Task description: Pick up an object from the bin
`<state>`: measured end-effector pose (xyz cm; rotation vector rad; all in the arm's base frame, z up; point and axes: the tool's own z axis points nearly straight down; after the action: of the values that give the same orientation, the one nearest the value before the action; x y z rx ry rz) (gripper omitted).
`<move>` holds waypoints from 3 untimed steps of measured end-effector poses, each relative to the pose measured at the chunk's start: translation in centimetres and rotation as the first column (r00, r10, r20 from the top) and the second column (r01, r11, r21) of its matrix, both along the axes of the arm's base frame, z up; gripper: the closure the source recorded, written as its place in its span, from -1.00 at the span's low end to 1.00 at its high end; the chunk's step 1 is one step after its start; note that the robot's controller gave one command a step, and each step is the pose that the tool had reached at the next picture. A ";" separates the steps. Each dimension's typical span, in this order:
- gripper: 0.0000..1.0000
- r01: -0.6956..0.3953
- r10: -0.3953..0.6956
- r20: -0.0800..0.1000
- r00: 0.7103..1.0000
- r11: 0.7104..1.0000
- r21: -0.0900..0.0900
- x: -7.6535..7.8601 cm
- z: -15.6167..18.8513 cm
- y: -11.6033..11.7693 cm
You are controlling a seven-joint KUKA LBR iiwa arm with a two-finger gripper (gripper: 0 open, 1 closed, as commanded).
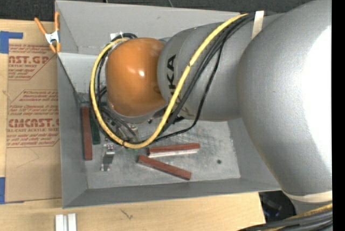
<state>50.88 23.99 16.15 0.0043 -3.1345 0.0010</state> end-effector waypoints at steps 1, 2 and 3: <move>-1.00 0.000 0.000 0.004 1.000 1.000 0.001 0.1 0.3 -0.1; -1.00 0.056 -0.056 0.008 0.998 0.998 0.002 0.1 -1.0 -2.9; -1.00 -0.021 0.021 0.008 1.000 1.000 0.001 2.6 -4.0 -7.6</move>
Offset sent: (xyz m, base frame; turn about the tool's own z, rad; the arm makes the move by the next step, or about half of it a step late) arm 0.0010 -0.0452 -0.0171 0.0862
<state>53.45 16.39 12.20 0.0376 -3.1424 -0.0010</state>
